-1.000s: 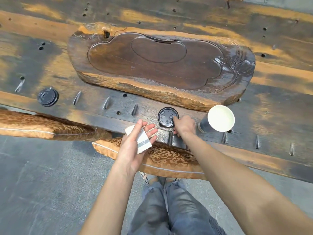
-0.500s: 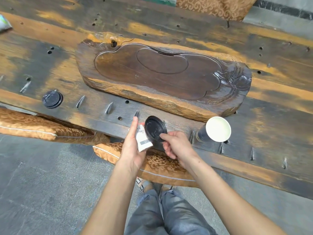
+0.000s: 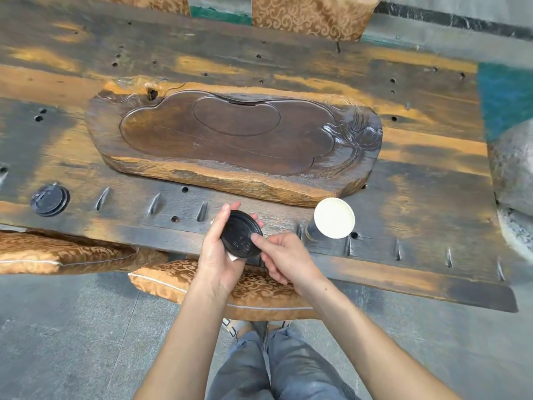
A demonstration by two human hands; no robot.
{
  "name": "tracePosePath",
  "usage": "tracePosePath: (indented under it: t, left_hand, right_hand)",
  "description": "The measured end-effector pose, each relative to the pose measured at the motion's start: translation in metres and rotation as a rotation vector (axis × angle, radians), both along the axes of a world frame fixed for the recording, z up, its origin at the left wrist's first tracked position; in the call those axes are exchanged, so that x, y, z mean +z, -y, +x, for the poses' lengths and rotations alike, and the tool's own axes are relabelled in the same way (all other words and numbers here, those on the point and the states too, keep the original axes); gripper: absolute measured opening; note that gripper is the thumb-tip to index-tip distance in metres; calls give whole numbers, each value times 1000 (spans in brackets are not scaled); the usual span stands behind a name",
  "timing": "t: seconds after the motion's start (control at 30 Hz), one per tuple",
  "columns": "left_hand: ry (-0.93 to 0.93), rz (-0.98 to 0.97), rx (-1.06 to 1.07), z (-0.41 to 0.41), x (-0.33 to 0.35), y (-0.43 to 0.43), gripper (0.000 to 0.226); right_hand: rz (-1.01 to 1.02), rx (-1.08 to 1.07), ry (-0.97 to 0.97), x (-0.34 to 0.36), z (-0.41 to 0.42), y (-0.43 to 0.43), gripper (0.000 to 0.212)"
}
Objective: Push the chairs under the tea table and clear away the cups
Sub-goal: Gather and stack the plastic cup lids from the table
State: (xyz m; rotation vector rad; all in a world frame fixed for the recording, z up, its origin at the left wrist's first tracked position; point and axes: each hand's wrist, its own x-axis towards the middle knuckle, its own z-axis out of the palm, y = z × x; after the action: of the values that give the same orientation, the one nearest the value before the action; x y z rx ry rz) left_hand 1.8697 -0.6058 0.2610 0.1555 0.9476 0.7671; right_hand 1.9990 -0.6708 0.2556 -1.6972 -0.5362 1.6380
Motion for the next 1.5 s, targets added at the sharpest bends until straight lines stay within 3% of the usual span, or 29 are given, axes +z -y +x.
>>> tracePosePath:
  t: [0.07, 0.13, 0.3, 0.4, 0.5, 0.57, 0.67, 0.77, 1.1, 1.3, 1.5]
  left_hand:
    - [4, -8, 6, 3, 1, -2, 67]
    - [19, -29, 22, 5, 3, -2, 57]
    - [14, -99, 93, 4, 2, -2, 60]
    - [3, -58, 114, 3, 3, 0, 41]
    - [-16, -48, 142, 0, 7, 4, 28]
    - [-11, -77, 152, -7, 10, 5, 29]
    - [4, -87, 184, -21, 19, 4, 43]
    - [-15, -46, 199, -37, 36, 1, 30]
    - [1, -31, 355, -129, 73, -3, 18]
    - [1, 12, 411, -236, 87, -19, 21]
    - [27, 20, 434, -347, 102, -43, 29]
  right_hand:
    - [-34, -28, 28, -5, 13, 10, 49]
    - [-104, -38, 113, -14, 33, 24, 38]
    - [-334, -18, 444, -45, 99, 64, 21]
    - [-189, -295, 460, -59, 120, 72, 64]
    - [46, -259, 463, -70, 126, 61, 106]
    - [148, -238, 430, -74, 124, 48, 111]
    - [180, -254, 450, -73, 116, 29, 101]
    - [209, -219, 438, -59, 105, 19, 99]
    - [384, -103, 360, -3, -23, 14, 90]
    - [414, -72, 312, 17, -138, -8, 82]
    - [441, -58, 303, 30, -245, -34, 89]
